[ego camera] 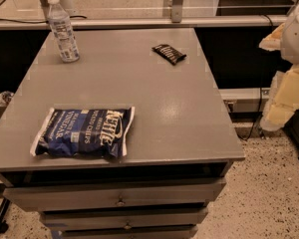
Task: Pick rxbar chocolate
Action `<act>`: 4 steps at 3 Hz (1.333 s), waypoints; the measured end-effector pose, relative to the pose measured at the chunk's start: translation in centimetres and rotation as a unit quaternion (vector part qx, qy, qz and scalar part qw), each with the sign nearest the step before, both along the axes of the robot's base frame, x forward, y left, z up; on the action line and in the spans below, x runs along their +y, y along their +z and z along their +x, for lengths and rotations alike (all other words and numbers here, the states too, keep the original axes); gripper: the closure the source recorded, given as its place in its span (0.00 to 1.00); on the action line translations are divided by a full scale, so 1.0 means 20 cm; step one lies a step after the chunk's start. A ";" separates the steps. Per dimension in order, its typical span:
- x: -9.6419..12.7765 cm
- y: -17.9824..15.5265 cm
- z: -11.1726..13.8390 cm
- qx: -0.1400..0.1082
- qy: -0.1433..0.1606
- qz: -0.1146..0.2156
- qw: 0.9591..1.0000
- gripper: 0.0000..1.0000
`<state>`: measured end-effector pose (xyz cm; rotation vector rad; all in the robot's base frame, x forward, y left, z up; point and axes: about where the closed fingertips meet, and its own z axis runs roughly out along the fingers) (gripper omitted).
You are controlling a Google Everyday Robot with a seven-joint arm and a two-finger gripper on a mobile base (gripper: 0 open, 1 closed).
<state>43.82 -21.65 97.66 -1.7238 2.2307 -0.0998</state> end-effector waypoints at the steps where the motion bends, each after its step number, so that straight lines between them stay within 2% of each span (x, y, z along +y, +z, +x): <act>1: 0.01 0.03 0.00 -0.010 0.004 0.003 1.000 0.00; 2: 0.11 0.06 0.10 -0.041 0.019 0.016 0.999 0.00; 3: 0.32 0.08 0.40 -0.086 0.046 0.040 0.994 0.00; 4: 0.51 0.04 0.74 -0.095 0.066 0.071 0.991 0.00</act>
Offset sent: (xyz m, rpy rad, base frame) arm 0.0759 0.0744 0.0238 0.0960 -0.2160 0.1148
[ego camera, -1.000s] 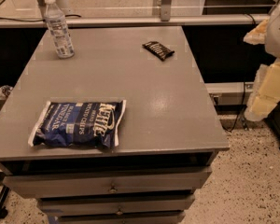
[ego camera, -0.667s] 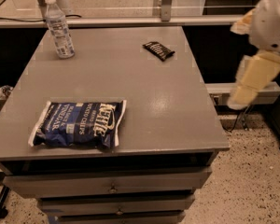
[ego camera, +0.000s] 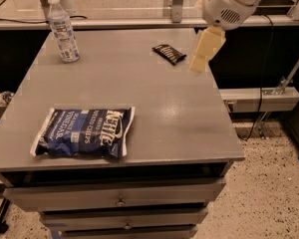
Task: Pick rxbar chocolate
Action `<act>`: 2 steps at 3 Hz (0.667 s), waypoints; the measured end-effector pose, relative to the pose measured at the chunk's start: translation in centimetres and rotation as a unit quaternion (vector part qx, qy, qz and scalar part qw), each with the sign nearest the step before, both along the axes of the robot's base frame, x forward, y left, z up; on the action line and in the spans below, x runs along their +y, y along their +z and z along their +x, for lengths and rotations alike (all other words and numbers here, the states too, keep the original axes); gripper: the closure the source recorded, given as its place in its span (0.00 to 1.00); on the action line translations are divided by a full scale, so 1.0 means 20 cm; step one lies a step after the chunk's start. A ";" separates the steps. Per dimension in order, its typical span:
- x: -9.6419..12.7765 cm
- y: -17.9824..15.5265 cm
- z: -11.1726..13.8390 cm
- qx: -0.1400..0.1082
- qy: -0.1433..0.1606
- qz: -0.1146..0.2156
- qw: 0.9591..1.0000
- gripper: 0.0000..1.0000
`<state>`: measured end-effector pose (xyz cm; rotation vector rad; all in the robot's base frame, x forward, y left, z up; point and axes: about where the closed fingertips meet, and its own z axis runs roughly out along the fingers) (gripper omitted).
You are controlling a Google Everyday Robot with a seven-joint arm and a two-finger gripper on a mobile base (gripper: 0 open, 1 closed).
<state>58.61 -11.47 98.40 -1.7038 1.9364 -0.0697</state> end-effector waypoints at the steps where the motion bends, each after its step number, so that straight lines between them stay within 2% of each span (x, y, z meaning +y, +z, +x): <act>1: 0.00 0.00 0.00 0.000 0.000 -0.001 1.000 0.00; 2: -0.04 -0.04 0.07 0.007 -0.023 0.044 0.999 0.00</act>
Offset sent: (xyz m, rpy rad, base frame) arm 0.0439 -0.0219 -0.0228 0.2469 0.0402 -0.1247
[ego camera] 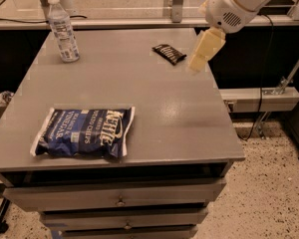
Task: Pick rxbar chocolate
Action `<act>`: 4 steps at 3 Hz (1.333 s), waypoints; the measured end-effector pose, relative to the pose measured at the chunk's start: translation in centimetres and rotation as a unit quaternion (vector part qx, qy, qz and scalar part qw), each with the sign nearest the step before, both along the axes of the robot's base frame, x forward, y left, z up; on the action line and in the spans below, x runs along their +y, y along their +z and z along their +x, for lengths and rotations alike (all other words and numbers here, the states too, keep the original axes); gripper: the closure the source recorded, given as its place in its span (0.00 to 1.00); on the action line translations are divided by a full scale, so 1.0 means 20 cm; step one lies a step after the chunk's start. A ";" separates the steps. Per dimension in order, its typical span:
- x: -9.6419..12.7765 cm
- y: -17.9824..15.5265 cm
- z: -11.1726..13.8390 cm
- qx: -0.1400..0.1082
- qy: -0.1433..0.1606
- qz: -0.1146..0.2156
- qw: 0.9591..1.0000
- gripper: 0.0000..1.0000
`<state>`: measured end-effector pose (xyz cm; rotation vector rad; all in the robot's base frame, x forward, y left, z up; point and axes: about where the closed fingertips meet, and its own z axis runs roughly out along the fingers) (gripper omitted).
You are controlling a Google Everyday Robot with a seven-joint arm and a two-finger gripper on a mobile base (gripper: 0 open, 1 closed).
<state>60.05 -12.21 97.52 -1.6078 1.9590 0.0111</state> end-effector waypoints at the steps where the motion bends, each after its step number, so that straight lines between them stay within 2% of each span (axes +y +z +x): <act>1: -0.04 -0.09 0.21 0.012 -0.035 0.066 0.997 0.00; 2: -0.09 -0.27 0.46 0.043 -0.070 0.122 0.989 0.00; 3: -0.15 -0.48 0.61 0.072 -0.095 0.145 0.982 0.00; 4: -0.13 -0.65 0.72 0.087 -0.089 0.154 0.980 0.00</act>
Offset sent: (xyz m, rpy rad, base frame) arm 0.1561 -0.0358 -0.0963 0.3833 0.1616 -0.2369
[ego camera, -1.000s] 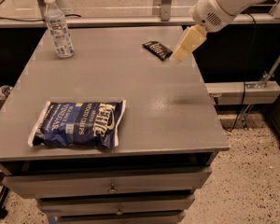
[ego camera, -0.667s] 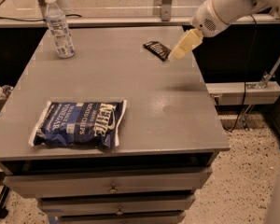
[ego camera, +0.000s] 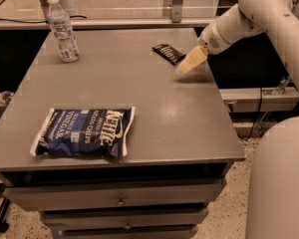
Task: Pick rxbar chocolate
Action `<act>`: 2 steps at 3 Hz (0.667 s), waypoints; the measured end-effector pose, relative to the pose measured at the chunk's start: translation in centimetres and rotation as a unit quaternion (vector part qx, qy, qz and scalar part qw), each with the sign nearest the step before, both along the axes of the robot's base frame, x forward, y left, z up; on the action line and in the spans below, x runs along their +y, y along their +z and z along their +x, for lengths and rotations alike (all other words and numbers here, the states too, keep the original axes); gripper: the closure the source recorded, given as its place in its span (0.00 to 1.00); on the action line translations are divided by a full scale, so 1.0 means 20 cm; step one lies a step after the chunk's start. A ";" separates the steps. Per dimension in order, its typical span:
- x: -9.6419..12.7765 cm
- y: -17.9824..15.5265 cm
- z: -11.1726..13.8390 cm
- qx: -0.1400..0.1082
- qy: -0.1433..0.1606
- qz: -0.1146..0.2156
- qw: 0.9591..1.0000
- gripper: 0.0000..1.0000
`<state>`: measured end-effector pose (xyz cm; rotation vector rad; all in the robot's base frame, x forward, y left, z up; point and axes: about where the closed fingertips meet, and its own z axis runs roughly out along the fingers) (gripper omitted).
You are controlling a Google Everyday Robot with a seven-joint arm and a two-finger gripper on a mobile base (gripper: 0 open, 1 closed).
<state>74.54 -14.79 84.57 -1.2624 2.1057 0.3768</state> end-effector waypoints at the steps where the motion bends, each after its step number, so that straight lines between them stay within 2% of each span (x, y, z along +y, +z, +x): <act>1: 0.13 -0.08 0.08 0.000 0.033 -0.003 0.999 0.00; 2: 0.22 -0.13 0.13 0.002 0.052 -0.007 0.999 0.00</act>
Offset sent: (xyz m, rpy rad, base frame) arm 0.0426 0.0605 -0.0263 -0.0243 -0.0002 0.1417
